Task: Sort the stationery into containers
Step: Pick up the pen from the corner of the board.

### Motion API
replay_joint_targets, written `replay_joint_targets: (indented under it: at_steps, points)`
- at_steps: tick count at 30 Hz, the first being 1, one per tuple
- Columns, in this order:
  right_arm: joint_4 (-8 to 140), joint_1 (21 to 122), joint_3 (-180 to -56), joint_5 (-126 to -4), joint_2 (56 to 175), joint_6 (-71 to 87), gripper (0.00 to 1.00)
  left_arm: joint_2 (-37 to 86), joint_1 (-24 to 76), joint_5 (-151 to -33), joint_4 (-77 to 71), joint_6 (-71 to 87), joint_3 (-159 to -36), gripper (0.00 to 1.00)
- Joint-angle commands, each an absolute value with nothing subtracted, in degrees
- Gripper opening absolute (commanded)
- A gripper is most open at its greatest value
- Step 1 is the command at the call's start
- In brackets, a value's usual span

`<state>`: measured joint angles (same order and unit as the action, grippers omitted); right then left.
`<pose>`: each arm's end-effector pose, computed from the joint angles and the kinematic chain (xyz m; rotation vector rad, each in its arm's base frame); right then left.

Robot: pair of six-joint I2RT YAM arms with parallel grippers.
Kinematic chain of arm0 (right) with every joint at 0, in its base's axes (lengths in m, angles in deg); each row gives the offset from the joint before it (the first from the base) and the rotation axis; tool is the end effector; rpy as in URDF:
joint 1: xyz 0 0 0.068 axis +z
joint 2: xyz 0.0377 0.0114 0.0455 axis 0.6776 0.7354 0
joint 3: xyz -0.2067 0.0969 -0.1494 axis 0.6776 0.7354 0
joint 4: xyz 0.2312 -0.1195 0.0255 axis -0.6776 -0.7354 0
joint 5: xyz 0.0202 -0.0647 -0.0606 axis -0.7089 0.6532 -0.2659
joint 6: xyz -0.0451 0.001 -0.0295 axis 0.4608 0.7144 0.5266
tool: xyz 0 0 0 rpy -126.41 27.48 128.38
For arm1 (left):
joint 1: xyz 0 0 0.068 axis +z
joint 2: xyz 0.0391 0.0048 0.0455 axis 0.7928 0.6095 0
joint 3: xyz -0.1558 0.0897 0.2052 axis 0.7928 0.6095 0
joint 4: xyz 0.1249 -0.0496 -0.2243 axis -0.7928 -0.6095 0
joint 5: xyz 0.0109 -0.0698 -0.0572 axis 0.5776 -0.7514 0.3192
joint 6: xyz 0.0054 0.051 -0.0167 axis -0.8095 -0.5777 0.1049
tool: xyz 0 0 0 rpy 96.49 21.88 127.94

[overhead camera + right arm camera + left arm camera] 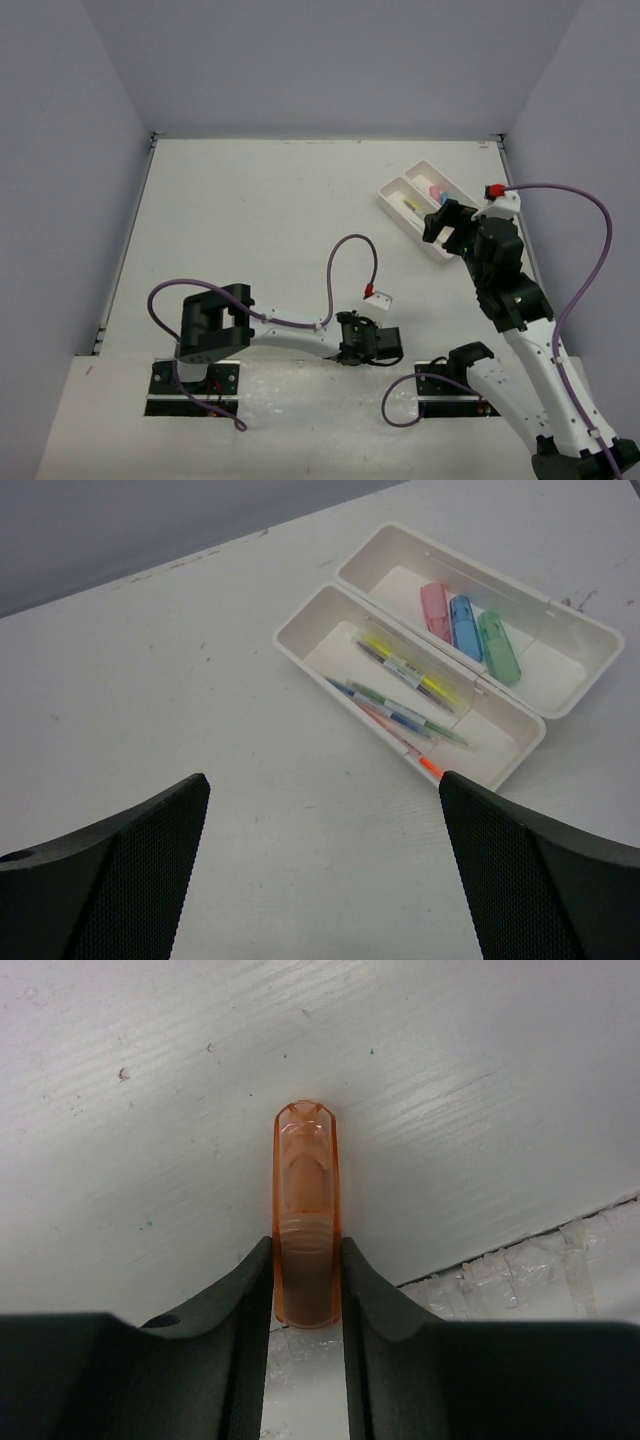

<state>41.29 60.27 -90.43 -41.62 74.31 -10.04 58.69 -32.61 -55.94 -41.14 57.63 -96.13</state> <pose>0.1505 0.0379 0.3449 0.2982 1.8439 0.2623 0.0478 -0.3614 0.1521 0.4621 2.5625 -0.1380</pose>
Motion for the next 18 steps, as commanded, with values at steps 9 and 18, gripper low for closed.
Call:
replay_joint_targets:
  at_steps: [9, 18]
  points:
    - [43.8, 60.1, -90.8, -49.8, 73.9, -11.8, 0.99, 47.2, -27.4, -47.8, -45.9, 58.8, -90.4, 0.00]
    - [64.8, 61.7, -85.0, -79.6, 80.1, -27.8, 0.99, 18.2, -19.2, -40.3, -28.4, 46.7, -76.8, 0.00]
